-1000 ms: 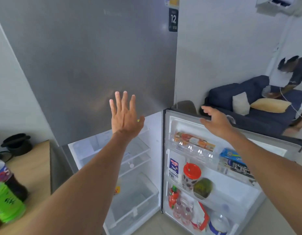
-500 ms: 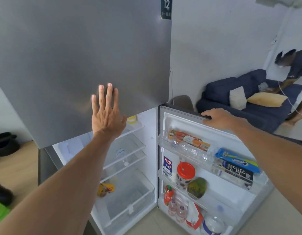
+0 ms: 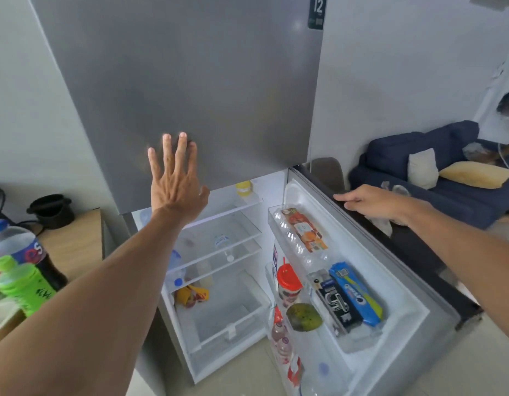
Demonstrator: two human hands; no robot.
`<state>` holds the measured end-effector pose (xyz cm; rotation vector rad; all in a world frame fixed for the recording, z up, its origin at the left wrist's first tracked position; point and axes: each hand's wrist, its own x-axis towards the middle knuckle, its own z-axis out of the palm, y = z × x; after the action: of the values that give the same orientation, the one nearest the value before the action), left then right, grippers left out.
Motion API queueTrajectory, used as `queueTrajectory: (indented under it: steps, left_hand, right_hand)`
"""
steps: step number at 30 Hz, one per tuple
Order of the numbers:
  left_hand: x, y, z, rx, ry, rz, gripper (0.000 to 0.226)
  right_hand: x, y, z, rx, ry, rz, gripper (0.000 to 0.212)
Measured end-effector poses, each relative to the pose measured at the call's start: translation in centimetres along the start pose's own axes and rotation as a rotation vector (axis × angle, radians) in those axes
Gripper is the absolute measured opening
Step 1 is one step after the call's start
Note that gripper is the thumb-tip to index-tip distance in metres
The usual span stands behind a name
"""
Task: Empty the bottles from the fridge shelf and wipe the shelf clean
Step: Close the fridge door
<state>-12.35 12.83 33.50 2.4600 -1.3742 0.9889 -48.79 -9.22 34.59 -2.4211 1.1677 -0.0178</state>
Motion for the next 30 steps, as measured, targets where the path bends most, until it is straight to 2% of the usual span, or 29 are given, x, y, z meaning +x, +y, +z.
queueTrajectory:
  steps: [8,16,23,30]
  left_hand:
    - [-1.8,-3.9,-1.4,0.045,-0.003,-0.035,0.097]
    - [-2.8,-7.3,-1.7,0.075,0.022,0.005,0.092]
    - [-2.8,-9.4,-2.3,0.146,0.059,0.128,0.076]
    - [-3.1,-10.0,-2.2,0.107,0.094,0.166,0.064]
  right_hand:
    - [-0.3,-5.3,5.2,-0.078,0.083,-0.142,0.051]
    - [1.8,-9.3,9.8,-0.014,0.047,-0.227,0.062]
    - [5.2,-11.0,12.8,-0.211,0.052,-0.355,0.066]
    - [9.0,-15.2,14.1,-0.339,0.053,-0.351,0.066]
